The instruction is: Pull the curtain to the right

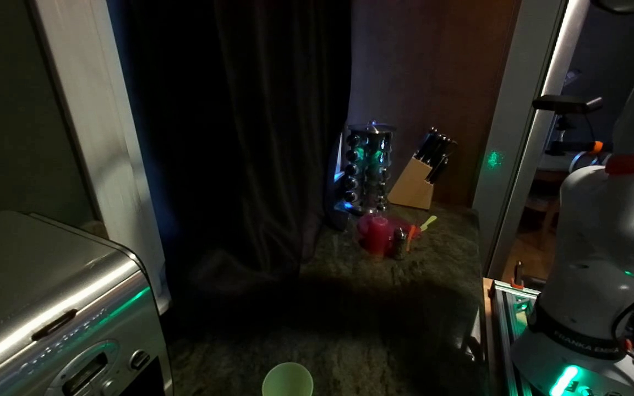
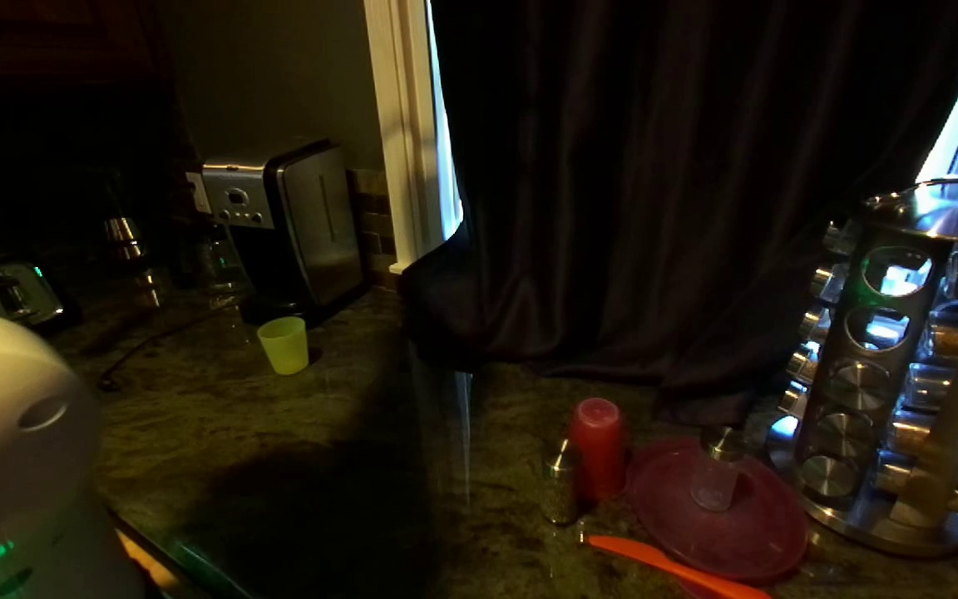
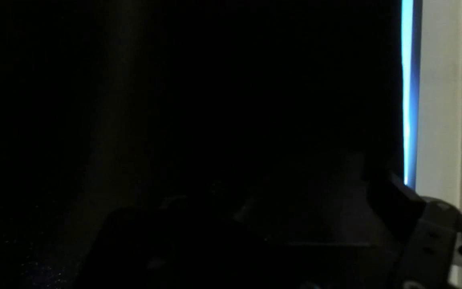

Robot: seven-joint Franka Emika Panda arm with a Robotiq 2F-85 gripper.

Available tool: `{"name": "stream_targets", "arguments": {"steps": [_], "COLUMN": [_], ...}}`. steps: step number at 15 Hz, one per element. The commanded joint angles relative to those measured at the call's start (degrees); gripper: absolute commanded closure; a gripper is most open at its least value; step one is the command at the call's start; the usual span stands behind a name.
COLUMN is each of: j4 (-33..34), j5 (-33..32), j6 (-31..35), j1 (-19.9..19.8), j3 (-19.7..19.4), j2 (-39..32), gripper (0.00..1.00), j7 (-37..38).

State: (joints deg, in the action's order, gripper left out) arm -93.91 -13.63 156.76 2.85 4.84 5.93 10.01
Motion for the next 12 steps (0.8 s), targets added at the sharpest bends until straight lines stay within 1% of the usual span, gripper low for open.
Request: {"name": "stream_targets", "arguments": {"steps": [1, 2, 4, 5, 9, 10, 11, 12], "j4": [1.3, 1.5, 1.9, 2.2, 2.7, 2.8, 2.9, 2.9], "j5": [-1.1, -1.4, -1.6, -1.5, -1.2, 0.6, 2.1, 1.9], "j6": [5.6, 6.6, 7.9, 7.8, 6.3, 5.3, 3.8, 2.5], "j1": [-0.3, -0.3, -0.3, -0.3, -0.8, -0.8, -0.9, -1.3], "j3": [0.3, 0.3, 0.1, 0.0, -0.8, -0.9, -1.1, -1.5], "j2": [-3.1, -3.7, -4.5, -4.6, -4.4, -4.1, -3.8, -3.4], "gripper": [0.25, 0.27, 0.42, 0.51, 0.81, 0.89, 0.96, 1.00], "j7": [3.1, 3.7, 4.6, 4.7, 6.0, 5.8, 5.3, 5.2]}}
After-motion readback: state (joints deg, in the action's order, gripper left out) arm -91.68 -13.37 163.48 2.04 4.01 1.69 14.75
